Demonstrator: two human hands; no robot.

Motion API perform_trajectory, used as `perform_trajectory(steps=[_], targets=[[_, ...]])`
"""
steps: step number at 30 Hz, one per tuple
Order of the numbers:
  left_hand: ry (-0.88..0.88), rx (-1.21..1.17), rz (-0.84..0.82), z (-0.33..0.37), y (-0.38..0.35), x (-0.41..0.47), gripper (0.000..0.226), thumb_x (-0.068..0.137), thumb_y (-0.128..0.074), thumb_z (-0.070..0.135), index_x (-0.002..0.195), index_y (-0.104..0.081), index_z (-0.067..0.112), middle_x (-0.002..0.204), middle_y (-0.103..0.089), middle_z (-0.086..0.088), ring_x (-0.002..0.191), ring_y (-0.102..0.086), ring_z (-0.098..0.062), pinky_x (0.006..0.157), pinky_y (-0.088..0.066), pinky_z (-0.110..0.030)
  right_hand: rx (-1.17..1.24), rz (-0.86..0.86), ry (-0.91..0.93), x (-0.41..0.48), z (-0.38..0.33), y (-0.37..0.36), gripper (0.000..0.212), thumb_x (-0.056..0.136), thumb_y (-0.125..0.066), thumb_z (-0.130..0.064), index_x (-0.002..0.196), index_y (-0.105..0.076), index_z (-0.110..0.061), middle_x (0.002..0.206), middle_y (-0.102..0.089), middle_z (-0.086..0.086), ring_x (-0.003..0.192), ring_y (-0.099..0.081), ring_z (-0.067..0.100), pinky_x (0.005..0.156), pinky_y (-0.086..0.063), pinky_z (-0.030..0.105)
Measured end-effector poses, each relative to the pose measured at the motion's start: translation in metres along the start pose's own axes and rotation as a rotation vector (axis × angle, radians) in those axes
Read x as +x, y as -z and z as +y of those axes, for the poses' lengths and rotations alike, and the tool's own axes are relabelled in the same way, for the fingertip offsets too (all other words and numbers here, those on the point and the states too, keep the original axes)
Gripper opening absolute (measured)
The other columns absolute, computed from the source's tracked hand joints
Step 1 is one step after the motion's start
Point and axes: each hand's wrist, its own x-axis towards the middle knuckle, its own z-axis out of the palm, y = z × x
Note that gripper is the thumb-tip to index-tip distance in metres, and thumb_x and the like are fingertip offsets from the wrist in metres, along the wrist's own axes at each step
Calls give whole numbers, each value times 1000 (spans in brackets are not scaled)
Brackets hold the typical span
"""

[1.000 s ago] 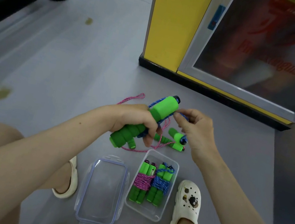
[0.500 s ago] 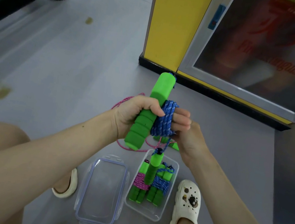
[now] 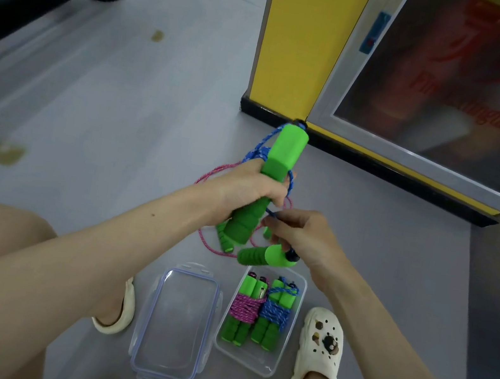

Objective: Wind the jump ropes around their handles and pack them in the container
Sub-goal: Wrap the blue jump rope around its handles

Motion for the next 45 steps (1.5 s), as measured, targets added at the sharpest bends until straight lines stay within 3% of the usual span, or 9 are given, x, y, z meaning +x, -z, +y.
perform_trajectory(steps=[4,9,14,19,27,32,37,39,45], targets=[[0,553,21,-7,-3,0,25,78,-64,9,94,-46,13,79,-49,-1,67,-48,-13,57,-40,-26,-28,16,49,1,-1,1,9,86,-62,-1,91,-69,2,70,-63,14,54,-53,10,50,-42,12],[-43,753,-10,-13,-1,3,35,80,-65,10,75,-32,20,75,-40,1,62,-40,-10,49,-29,-20,-186,94,152,2,1,5,11,82,-67,-7,90,-73,-2,81,-70,12,71,-62,18,68,-48,28],[-42,828,-40,-14,-2,4,33,78,-66,7,73,-35,18,73,-43,0,63,-43,-13,50,-31,-23,-131,149,118,1,1,7,9,83,-65,-8,83,-67,1,74,-59,6,68,-51,14,61,-39,23],[128,397,68,-10,4,7,11,74,-66,5,75,-56,8,62,-57,-8,52,-54,-19,54,-41,-25,5,133,68,-2,-5,12,17,85,-66,-10,70,-64,-18,69,-59,-1,64,-51,7,57,-39,11],[288,-182,98,-4,11,8,18,80,-53,2,63,-52,8,41,-45,1,41,-47,-14,52,-37,-22,419,-36,-88,-5,-5,11,25,77,-73,-17,96,-58,-12,81,-62,5,72,-64,29,74,-53,40],[246,-307,106,-6,17,11,20,81,-49,0,64,-56,8,43,-43,1,42,-49,-14,47,-38,-18,143,-87,-124,-9,-1,-1,39,72,-79,-17,106,-61,-12,81,-58,7,60,-54,13,56,-49,26],[210,-248,-101,-9,6,3,24,72,-54,1,49,-54,8,50,-52,-5,48,-57,-15,59,-47,-21,513,52,-162,-4,-3,5,20,78,-67,2,95,-65,-8,74,-62,14,64,-56,20,63,-47,30],[176,-264,-200,-8,1,-2,5,61,-54,5,60,-59,5,51,-54,-5,51,-58,-16,61,-51,-22,620,39,-149,-3,-5,3,24,80,-58,8,93,-59,-13,70,-64,10,64,-58,16,73,-47,33],[139,-458,-342,-7,0,-2,29,60,-51,6,86,-56,-3,48,-45,-2,50,-50,-16,68,-46,-31,996,-189,-68,-16,-11,3,28,83,-39,10,84,-46,-17,64,-65,4,57,-60,10,79,-52,39]])
